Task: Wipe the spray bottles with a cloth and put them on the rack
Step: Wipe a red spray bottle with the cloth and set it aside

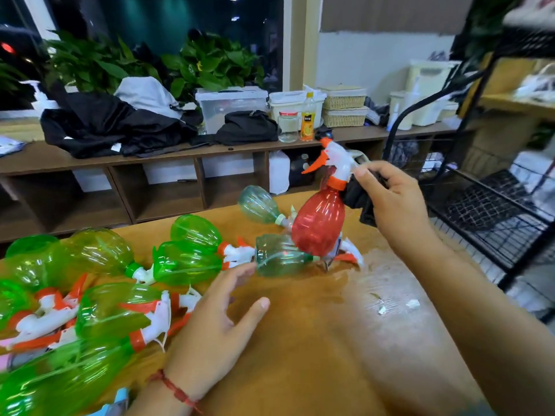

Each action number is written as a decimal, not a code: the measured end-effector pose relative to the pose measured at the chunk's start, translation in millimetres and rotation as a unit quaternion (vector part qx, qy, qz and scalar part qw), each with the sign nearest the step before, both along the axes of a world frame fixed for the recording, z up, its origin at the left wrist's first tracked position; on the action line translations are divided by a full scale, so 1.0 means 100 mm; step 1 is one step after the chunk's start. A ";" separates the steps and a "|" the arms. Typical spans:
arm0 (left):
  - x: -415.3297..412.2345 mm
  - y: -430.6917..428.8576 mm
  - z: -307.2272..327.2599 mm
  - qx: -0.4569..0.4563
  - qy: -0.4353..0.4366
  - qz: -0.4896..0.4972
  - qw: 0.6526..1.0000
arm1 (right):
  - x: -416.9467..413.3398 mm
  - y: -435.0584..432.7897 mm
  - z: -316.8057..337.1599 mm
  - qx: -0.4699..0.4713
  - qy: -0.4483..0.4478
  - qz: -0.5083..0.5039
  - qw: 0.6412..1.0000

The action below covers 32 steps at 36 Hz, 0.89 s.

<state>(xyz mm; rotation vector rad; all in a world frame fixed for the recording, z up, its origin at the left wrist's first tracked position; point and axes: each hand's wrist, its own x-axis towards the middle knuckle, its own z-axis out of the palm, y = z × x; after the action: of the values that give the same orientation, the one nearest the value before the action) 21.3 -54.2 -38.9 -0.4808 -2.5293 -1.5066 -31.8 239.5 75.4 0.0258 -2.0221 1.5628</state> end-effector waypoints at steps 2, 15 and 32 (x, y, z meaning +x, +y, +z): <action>0.02 0.01 0.00 -0.031 0.010 -0.005 0.999 | -0.07 0.15 0.03 0.010 0.007 -0.025 1.000; 0.00 0.04 -0.01 -0.116 0.033 0.019 0.993 | -0.98 0.81 -0.28 0.137 0.022 -0.188 0.972; -0.04 0.02 -0.08 -0.144 0.048 0.029 0.988 | -1.46 0.94 -0.64 0.179 -0.051 -0.201 0.962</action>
<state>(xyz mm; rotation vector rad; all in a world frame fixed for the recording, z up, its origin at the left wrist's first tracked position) 17.8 -52.2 -46.7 -0.4984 -2.6698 -1.0742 -177.9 333.8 11.2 -0.3132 -2.1955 0.9562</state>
